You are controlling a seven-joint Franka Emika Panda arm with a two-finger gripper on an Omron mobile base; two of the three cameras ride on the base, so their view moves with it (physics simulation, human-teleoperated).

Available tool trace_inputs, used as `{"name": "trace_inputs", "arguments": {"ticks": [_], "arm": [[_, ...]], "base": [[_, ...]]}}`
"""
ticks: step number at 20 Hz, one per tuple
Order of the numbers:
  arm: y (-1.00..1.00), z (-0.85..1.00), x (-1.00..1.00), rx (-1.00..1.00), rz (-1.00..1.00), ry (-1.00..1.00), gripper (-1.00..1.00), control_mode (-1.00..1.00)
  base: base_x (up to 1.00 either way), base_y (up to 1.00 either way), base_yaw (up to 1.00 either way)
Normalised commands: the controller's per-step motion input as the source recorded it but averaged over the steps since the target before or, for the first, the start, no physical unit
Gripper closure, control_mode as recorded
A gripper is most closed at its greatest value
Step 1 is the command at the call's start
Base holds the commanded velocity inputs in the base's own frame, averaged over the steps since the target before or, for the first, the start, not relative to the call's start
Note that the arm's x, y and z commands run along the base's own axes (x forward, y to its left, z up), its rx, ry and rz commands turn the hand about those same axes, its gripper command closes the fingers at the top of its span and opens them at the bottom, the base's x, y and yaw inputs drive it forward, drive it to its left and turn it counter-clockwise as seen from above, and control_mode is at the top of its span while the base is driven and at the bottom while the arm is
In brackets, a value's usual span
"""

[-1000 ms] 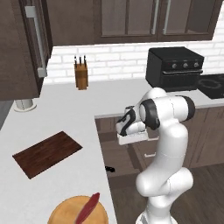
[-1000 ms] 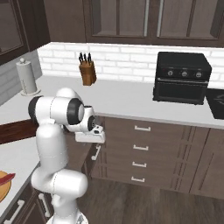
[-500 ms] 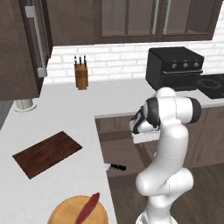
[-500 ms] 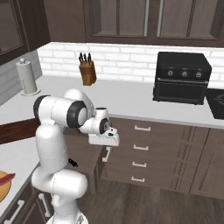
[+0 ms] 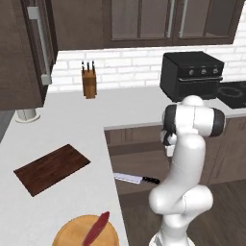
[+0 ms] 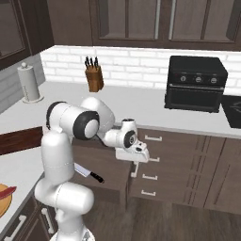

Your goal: Pick up the knife from the drawer and place it on the cutting board. Then place the meat from the plate to the cutting board.

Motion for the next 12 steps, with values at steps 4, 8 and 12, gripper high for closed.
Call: {"name": "trace_inputs", "arguments": {"ticks": [4,8,12], "arm": [[-1.0,0.0,-0.12,-0.07,-0.15,0.03,-1.0,-1.0],[-1.0,0.16,-0.14,-0.05,-0.14,0.01,-1.0,-1.0],[-0.47,0.93,-0.16,0.04,-0.01,-0.05,-1.0,-1.0]], "base": [[0.0,0.0,0.0],[0.0,0.0,0.0],[0.0,0.0,0.0]]}}
